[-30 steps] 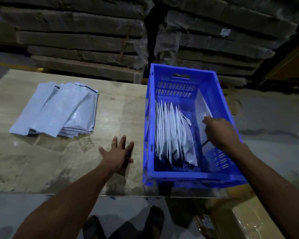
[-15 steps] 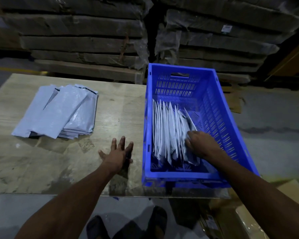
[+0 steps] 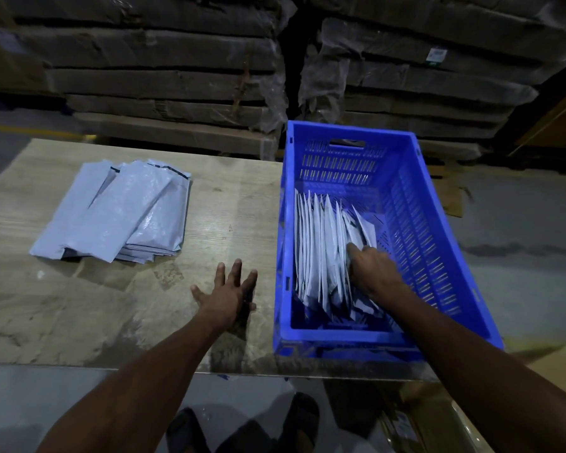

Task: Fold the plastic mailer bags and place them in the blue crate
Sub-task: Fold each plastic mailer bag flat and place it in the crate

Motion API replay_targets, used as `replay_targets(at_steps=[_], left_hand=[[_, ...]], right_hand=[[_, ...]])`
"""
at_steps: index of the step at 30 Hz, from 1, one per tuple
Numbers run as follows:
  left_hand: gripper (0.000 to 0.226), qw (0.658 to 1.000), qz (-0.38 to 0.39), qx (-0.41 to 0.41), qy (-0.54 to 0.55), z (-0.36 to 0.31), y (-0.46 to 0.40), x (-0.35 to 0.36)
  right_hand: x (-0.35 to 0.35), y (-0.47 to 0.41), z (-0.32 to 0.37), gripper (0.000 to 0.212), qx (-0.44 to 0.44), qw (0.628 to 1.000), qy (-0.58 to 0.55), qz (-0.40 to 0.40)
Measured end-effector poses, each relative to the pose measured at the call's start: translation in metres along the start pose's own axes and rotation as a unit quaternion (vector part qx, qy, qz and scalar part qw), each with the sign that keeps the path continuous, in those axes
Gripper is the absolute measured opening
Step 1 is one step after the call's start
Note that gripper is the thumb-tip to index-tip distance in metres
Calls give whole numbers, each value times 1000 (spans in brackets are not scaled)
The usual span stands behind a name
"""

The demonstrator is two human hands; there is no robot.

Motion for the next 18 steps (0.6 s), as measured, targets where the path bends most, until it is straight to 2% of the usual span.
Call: replay_targets(at_steps=[6,9,12,14,18], left_hand=[[95,1000,-10,0,-15,6,-8,6],[104,1000,-18,-4,-24,9,-11,8],[103,1000,-22,-2,-9,11,-12,9],[107,1000,-24,-4,-20,11,-10,8],[90,1000,-12,6,2,2,-1,0]], right_hand=[[3,-7,-12,11,31,999,-32,22],[-6,-6,-18,12,32,994,-102,-37],[-13,1,-24,22,6,978,-180,-109],[-14,4,-28,29,-8,970,-207,-125],[-10,5,-27,31,-17,975,-202,-95]])
Point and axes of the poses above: each hand's wrist, its own y-axis away from the middle knuckle, its own x-axis out of the palm, z = x × y, the point moved 8 cm from there along -y, towards the middle knuckle, and after that the axes turned 3 degrees about z, right-handed, at the moved point
